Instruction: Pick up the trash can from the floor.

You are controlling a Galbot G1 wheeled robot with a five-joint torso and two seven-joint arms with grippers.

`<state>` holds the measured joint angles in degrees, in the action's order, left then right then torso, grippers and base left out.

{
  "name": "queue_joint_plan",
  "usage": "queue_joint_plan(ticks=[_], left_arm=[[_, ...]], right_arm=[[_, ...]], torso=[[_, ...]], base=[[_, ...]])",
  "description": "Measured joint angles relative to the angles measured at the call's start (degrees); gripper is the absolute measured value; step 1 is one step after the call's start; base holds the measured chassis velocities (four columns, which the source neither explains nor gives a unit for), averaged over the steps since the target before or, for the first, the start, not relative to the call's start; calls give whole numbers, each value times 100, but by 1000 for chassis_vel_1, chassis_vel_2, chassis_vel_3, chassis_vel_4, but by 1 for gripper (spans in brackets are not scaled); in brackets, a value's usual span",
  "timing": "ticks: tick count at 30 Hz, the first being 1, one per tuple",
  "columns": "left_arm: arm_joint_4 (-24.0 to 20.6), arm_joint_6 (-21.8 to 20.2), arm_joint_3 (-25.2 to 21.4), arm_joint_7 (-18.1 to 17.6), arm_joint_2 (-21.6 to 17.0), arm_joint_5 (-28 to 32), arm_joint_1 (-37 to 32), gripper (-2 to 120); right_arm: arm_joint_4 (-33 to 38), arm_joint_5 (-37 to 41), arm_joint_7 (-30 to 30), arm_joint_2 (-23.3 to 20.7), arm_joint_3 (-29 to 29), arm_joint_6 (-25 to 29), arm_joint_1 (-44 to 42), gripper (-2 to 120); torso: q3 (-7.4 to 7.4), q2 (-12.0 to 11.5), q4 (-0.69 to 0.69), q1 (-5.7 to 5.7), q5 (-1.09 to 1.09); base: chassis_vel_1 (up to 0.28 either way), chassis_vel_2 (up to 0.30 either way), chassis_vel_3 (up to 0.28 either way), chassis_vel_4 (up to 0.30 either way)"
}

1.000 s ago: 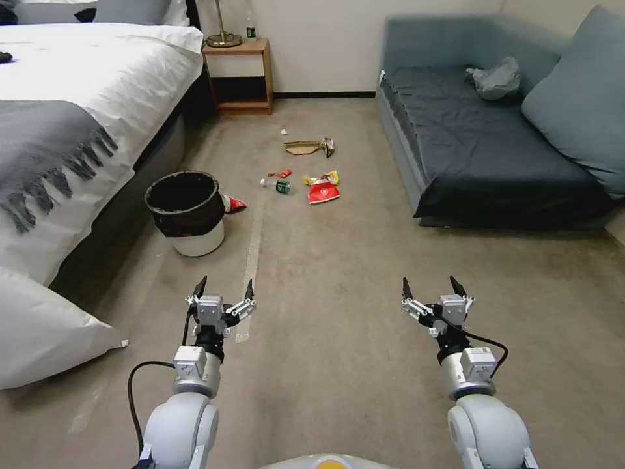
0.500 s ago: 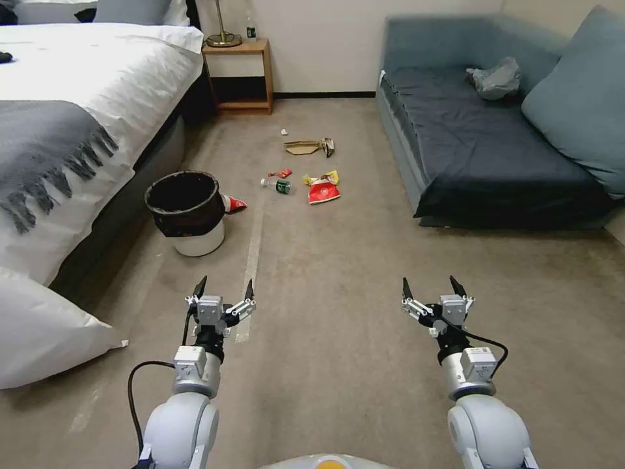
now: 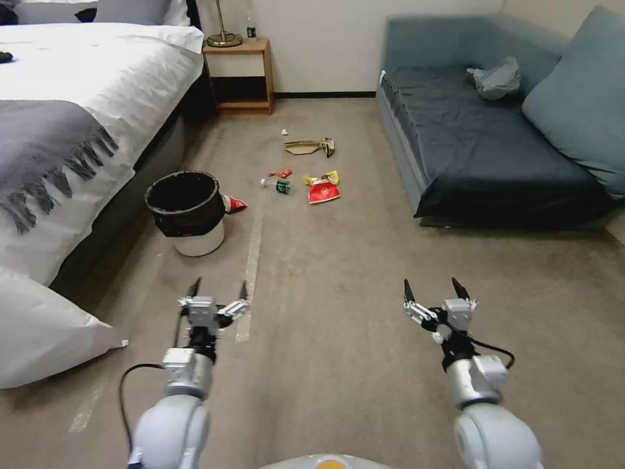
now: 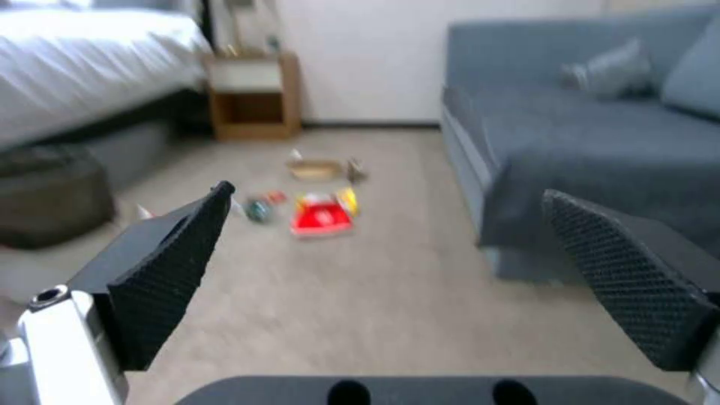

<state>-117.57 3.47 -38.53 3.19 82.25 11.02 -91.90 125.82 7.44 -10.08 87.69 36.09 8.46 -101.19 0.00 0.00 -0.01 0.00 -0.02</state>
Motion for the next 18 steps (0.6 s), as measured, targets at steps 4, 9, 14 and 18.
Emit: queue_joint_plan(ticks=[4, 9, 14, 18], left_arm=[[-140, 158, -317, 144, -166, 497, -140, 100], [-421, 509, -962, 456, -513, 1529, -427, 100], [-271, 857, -1062, 574, -590, 1835, -484, 100], [-195, 940, -1080, 591, -596, 1832, -491, 100]], right_arm=[[464, 356, -446, 76, 186, 353, -501, 100], [577, 548, -621, 94, 240, 457, -621, 100], [508, 553, -617, 85, 236, 484, -598, 100], [391, 546, -599, 79, 219, 517, -571, 100]], torso=[[0, 0, -2, 0, -3], [0, 0, 2, 0, 2], [0, 0, 1, 0, -3], [0, 0, 1, 0, 0]], base=[[0, 0, 0, 0], [0, 0, 0, 0], [0, 0, 0, 0], [0, 0, 0, 0]])
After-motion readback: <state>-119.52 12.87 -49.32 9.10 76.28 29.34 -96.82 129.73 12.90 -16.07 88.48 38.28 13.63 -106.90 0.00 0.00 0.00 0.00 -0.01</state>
